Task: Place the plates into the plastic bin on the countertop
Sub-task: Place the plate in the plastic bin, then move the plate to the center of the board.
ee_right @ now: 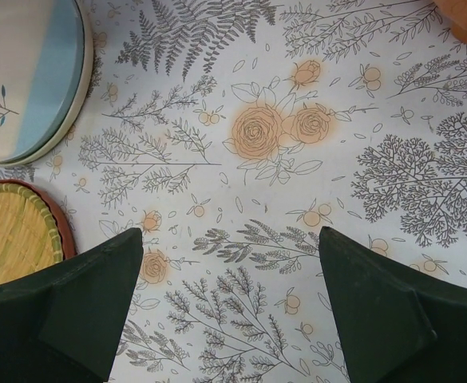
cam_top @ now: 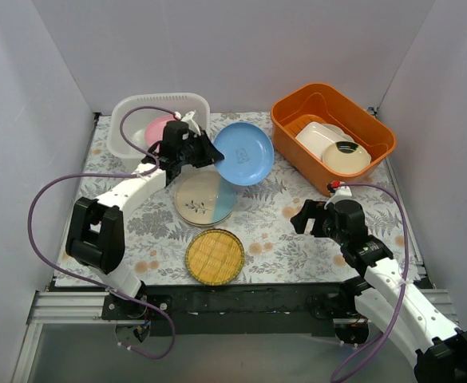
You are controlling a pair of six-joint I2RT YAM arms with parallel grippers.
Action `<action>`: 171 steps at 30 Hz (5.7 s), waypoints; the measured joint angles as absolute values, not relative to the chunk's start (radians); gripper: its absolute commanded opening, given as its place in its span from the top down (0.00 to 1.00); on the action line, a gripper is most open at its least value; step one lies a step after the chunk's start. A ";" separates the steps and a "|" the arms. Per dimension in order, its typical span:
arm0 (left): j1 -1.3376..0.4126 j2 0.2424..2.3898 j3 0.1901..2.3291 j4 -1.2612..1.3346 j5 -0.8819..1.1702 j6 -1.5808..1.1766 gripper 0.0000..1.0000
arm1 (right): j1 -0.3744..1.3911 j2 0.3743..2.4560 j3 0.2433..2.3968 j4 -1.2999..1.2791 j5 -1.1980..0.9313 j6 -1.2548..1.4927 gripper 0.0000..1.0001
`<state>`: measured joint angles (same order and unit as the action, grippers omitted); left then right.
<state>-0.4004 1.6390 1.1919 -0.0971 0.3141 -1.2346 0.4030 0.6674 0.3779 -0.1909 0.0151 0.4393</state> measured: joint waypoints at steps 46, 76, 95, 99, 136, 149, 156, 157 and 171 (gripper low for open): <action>0.076 1.626 1.290 -0.053 0.238 -1.489 1.00 | 0.403 0.774 0.378 -0.166 -0.057 0.415 0.02; 0.076 1.861 1.418 -0.206 0.223 -1.442 0.50 | 0.401 0.828 0.378 -0.135 -0.114 0.418 0.02; 0.073 1.643 1.325 -0.149 0.211 -1.436 0.02 | 0.401 0.869 0.378 -0.116 -0.174 0.419 0.02; 0.057 1.558 1.287 -0.135 0.221 -1.435 0.02 | 0.401 0.885 0.378 -0.100 -0.197 0.420 0.02; -0.235 1.167 0.596 -0.263 0.213 -1.437 0.02 | 0.746 1.419 0.523 0.213 -0.330 0.510 0.31; -0.238 1.155 0.559 -0.264 0.206 -1.435 0.02 | 0.838 1.591 0.651 0.242 -0.337 0.519 0.68; -0.238 1.140 0.533 -0.281 0.206 -1.428 0.02 | 0.844 1.625 0.703 0.174 -0.264 0.512 0.92; -0.238 1.134 0.532 -0.285 0.206 -1.427 0.02 | 0.844 1.625 0.707 0.165 -0.253 0.512 0.94; -0.240 1.103 0.522 -0.250 0.279 -1.414 0.03 | 0.657 1.518 0.661 0.060 -0.132 0.468 0.99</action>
